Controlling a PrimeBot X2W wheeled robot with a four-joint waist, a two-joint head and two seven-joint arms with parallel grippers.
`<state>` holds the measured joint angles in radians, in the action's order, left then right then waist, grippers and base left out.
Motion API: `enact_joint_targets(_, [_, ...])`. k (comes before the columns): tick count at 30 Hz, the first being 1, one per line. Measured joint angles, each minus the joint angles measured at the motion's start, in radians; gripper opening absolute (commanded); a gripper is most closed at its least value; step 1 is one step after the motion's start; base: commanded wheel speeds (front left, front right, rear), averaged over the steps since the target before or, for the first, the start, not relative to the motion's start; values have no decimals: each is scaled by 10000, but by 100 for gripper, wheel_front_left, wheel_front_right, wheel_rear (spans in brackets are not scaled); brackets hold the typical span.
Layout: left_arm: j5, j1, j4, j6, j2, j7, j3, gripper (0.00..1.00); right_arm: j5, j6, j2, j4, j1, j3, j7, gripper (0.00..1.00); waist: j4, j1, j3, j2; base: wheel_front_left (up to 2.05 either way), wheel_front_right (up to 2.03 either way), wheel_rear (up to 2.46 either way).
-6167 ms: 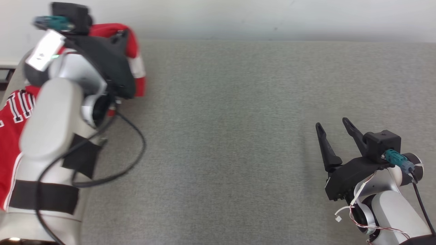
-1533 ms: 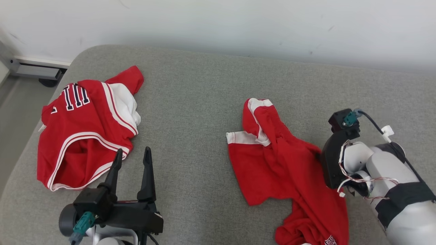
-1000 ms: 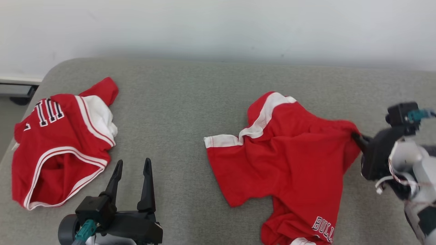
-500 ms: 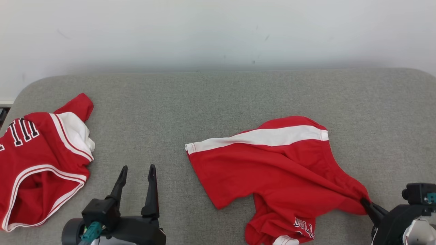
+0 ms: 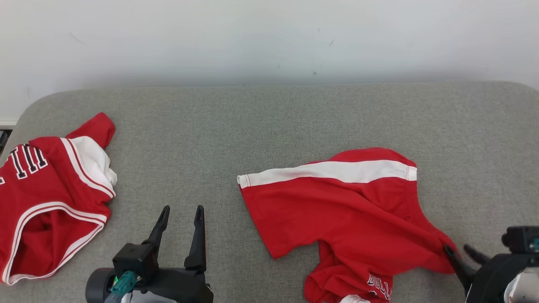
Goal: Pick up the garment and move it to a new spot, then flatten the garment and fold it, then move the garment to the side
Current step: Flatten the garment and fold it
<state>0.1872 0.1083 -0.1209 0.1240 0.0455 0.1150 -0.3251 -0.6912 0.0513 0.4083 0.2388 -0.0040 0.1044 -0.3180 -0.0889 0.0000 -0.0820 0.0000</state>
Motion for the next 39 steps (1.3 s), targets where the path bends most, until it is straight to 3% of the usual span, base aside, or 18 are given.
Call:
enact_joint_targets(7, [71,3,-19,0,-2,-90,23,100,-280,-111,213,-2067,289,-458,-35,100,28,0,79,0,0,0,0])
enact_joint_targets(9, [71,-3,-12,2,-4,-115,155,100,94,-326,445,-2533,151,-420,-132,100,73,0,79,-1,0,0,0])
enact_joint_targets(15, [71,100,-31,0,-2,-401,31,100,543,-470,474,-2575,-917,36,-380,100,102,0,-28,0,0,0,0])
enact_joint_targets(17, [71,346,-180,-29,-2,-550,-127,100,474,-456,284,-2410,-1348,182,-535,100,104,0,-114,0,0,0,0])
enact_joint_targets(28, [454,2277,-1716,-1160,-48,-1781,-748,100,945,-571,94,-740,-3142,840,-1066,100,25,2,-716,0,0,0,0])
enact_joint_targets(39, [976,3884,-3659,-1605,-71,-2738,-832,100,1074,-510,-439,683,-4412,1440,-1321,100,223,2,-1231,1,0,0,0])
